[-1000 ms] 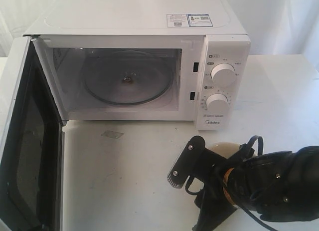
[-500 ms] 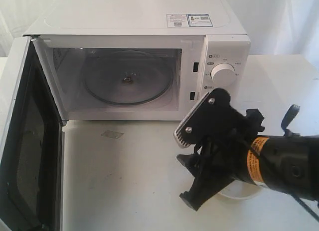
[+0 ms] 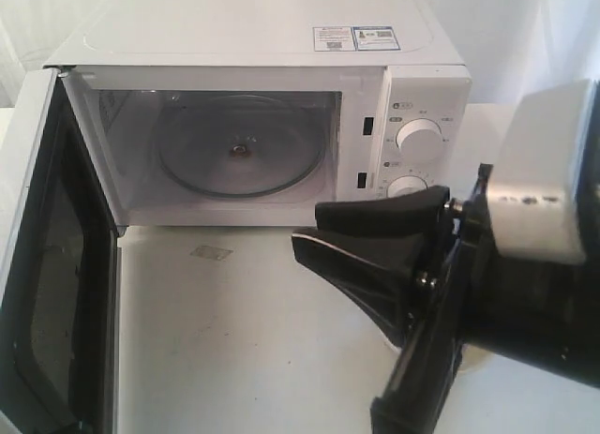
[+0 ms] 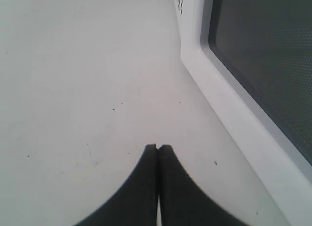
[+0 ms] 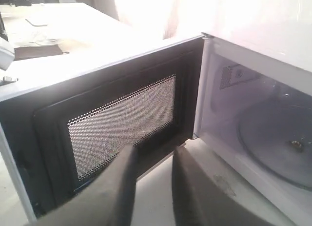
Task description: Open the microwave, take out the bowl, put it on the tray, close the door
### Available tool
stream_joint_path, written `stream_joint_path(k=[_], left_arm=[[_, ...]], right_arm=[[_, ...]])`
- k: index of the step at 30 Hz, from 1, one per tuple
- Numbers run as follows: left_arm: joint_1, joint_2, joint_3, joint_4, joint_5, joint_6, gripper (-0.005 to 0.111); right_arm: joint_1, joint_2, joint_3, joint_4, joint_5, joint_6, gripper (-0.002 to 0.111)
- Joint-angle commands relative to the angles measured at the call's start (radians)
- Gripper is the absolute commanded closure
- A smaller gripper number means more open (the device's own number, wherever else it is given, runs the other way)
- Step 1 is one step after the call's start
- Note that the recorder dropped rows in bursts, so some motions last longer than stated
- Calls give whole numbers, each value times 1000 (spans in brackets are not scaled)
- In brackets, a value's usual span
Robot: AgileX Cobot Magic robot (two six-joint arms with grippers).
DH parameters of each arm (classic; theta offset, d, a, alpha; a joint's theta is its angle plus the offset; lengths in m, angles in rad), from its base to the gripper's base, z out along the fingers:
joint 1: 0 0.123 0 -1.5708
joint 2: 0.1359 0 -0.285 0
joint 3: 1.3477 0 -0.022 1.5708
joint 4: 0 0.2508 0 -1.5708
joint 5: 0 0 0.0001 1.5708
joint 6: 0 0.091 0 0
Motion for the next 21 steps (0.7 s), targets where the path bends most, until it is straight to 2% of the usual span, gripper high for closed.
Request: stream_joint_path(k=[1,5,21], left_arm=[[1,-5,4,-11,3,-6,107],[1,-5,4,-11,3,-6,107],[1,-5,4,-11,3,-6,107]], right_arm=[[-6,-16,68,-1,-48,9,100],[-6,-16,111,-1,-86,9,106],[-6,-16,141,-36,-101,9,107]])
